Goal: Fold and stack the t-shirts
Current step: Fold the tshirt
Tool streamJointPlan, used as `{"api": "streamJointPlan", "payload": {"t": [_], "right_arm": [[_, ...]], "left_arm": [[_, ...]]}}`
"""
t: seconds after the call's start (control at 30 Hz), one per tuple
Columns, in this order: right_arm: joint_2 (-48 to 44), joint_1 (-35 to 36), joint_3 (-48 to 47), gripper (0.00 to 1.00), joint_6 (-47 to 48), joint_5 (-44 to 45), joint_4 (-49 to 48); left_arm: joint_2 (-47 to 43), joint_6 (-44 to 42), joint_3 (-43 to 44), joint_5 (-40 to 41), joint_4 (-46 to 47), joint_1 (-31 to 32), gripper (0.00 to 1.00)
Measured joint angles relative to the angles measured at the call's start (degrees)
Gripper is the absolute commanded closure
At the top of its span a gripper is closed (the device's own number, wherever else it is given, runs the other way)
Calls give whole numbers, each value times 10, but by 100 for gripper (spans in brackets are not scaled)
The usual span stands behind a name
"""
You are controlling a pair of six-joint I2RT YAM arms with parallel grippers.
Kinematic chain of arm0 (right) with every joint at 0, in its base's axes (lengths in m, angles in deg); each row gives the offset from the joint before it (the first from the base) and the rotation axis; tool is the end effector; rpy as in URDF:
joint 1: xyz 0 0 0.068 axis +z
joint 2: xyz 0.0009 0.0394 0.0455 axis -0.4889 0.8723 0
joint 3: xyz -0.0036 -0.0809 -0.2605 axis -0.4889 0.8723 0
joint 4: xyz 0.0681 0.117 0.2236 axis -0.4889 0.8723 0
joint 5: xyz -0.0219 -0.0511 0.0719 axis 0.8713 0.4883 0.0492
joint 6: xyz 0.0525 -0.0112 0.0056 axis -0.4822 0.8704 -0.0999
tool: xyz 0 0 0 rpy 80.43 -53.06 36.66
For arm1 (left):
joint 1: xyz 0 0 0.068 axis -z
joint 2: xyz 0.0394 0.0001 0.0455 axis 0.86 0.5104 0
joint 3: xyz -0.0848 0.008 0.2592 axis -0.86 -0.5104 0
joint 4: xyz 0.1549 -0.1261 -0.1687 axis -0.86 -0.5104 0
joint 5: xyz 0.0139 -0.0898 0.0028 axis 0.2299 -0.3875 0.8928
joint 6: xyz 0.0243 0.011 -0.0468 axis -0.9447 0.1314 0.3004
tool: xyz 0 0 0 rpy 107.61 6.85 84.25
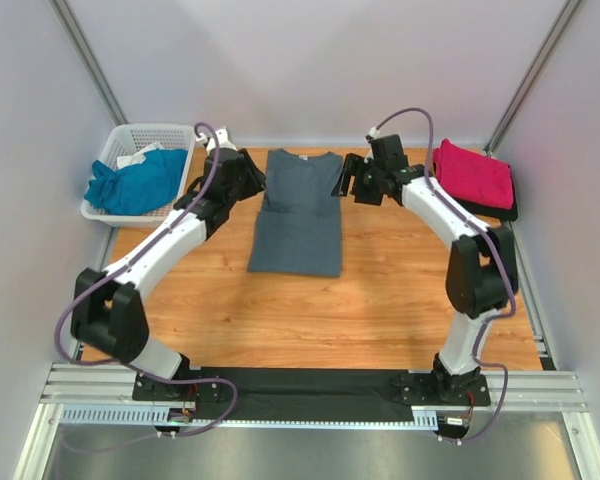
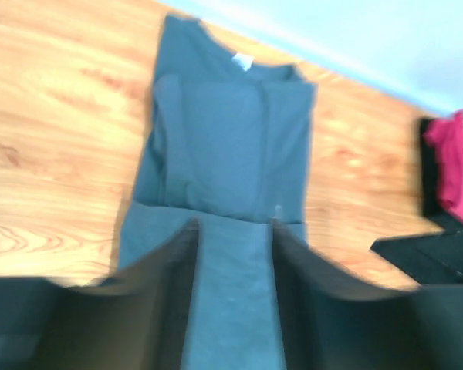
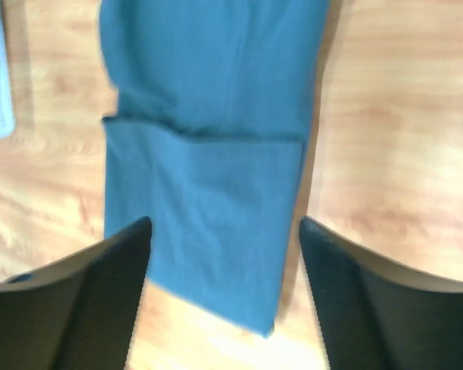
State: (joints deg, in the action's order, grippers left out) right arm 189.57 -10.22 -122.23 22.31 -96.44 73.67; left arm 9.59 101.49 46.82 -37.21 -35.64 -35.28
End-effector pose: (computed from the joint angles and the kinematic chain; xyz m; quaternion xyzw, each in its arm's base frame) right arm 0.4032 0.1472 0.2607 0.0372 0.9289 0.2332 0.2851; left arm 0.3349 -0.1419 0.3102 -0.1624 0.8262 -0.2112 0.4964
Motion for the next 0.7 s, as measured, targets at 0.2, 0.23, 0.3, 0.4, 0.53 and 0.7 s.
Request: {"api": "streamJointPlan", "payload": {"t": [0.2, 0.23, 0.3, 0.4, 0.53, 0.7], "right_arm": [[-140, 20, 185, 0, -28, -14, -40], [-145, 26, 209, 0, -34, -15, -42], [-155, 39, 278, 0, -52, -20, -55], [-168, 53, 368, 0, -84, -29, -76], [-219, 55, 460, 0, -139, -37, -122], [-236, 66, 487, 3, -180, -34, -182]], "left_arm": [[-117, 10, -91, -29, -38, 0, 33], [-125, 15, -111, -34, -46, 0, 31], [-142, 27, -169, -46, -64, 0, 30], [-162, 46, -240, -59, -89, -2, 30], [-190, 69, -306, -82, -89, -10, 31], [-183, 89, -336, -113, -65, -23, 33]]}}
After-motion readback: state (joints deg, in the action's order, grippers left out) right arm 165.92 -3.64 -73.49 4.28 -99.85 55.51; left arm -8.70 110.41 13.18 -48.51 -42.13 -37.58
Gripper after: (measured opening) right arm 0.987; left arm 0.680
